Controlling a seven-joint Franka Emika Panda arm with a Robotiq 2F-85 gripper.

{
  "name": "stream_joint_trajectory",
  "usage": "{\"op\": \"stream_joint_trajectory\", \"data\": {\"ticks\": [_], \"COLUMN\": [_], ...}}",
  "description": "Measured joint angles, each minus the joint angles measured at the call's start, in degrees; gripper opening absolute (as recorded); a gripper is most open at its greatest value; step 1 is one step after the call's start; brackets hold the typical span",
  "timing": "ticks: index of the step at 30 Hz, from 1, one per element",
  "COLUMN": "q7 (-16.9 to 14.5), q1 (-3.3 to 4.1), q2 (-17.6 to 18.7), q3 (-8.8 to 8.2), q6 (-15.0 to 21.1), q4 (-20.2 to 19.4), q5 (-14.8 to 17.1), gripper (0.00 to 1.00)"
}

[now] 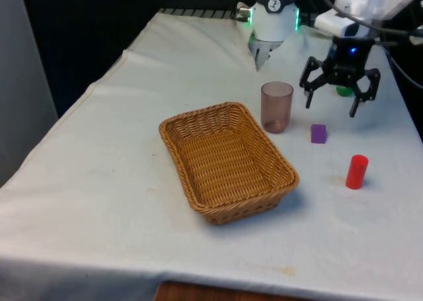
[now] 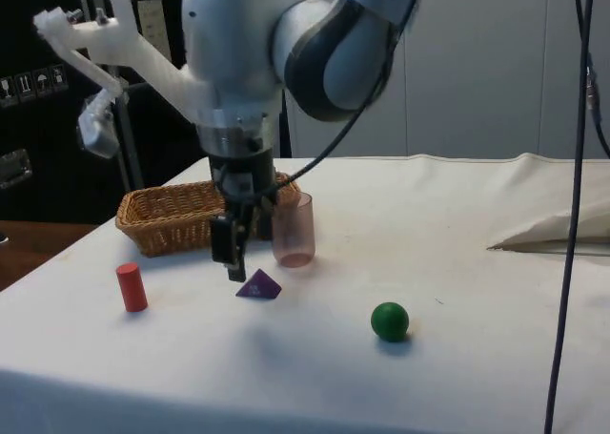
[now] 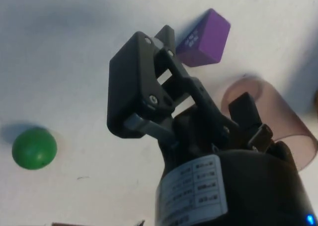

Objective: Pick up the triangular block and place it into the basket.

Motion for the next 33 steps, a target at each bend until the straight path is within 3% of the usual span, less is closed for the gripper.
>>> {"op": "stream_joint_trajectory", "data": {"ticks": [2,9,14,24,33], "q7": [0.0,-0.4,-0.6,0.2,2.9], "q1": [0.0,-0.06,0.0,0.52,1.2], "q2": [0.0,2.7,3.4,3.6,4.9], "q3": [0.0,-2.41,-3.15,-2.58,-1.38], "q6": [0.0,6.4,7.7,7.6,6.2], "q4": [0.0,-2.0,-1.7,-1.2,0.5], "q5": [0.0,-0.3,-0.4,-0.4,-0.4], "gripper": [1.0,1.0,1.0,1.0,1.0]}}
